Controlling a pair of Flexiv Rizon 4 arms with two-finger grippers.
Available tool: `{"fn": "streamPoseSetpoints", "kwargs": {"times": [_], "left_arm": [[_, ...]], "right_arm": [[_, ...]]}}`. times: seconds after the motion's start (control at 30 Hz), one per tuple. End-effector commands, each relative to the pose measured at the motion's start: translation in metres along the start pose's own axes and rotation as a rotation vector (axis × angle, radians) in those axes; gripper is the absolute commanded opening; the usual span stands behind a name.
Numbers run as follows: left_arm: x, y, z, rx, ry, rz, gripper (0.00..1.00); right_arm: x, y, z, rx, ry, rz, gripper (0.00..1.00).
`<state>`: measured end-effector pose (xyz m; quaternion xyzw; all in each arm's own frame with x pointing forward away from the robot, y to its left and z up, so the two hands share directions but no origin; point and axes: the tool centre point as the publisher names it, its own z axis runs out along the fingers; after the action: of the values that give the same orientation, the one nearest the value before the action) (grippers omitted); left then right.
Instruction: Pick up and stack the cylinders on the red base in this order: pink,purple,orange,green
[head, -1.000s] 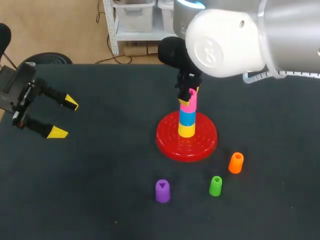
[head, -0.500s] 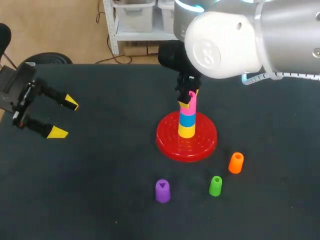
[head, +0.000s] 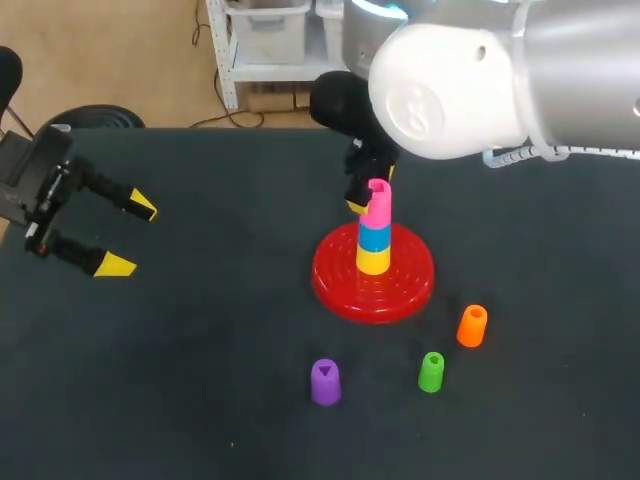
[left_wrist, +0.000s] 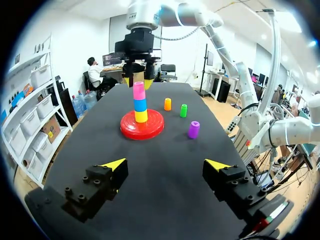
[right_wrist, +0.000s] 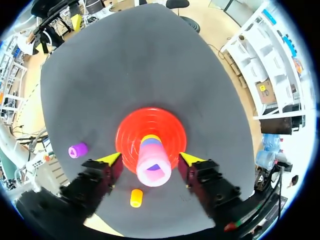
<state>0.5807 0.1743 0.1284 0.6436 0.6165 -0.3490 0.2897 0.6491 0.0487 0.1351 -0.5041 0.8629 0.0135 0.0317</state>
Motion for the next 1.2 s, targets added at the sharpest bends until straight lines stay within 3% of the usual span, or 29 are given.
{"fn": "streamPoseSetpoints", "kwargs": {"times": [0.03,0.2,0.33,0.6,1.07,1.2], "left_arm": [[0.001,0.0,0.001,-0.001,-0.001,0.003,1.0],[0.001,0.0,0.001,-0.001,-0.001,0.003,1.0],[0.001,0.0,0.001,-0.001,-0.001,0.003,1.0],[0.001,0.0,0.001,-0.001,-0.001,0.003,1.0],[0.001,0.0,0.001,-0.001,-0.001,0.003,1.0],[0.001,0.0,0.001,-0.001,-0.001,0.003,1.0]], "right_arm": [[0.009,0.013,-0.018,0.045,-0.028,-0.003,1.0],[0.005,0.038,-0.037,0.073,-0.05,-0.048,1.0],[0.004,0.065,-0.037,0.091,-0.046,-0.085,1.0],[0.007,0.107,-0.006,0.046,-0.032,-0.165,1.0],[0.011,0.155,0.047,-0.107,0.02,-0.201,1.0],[0.015,0.165,0.053,-0.114,0.021,-0.199,1.0]]}}
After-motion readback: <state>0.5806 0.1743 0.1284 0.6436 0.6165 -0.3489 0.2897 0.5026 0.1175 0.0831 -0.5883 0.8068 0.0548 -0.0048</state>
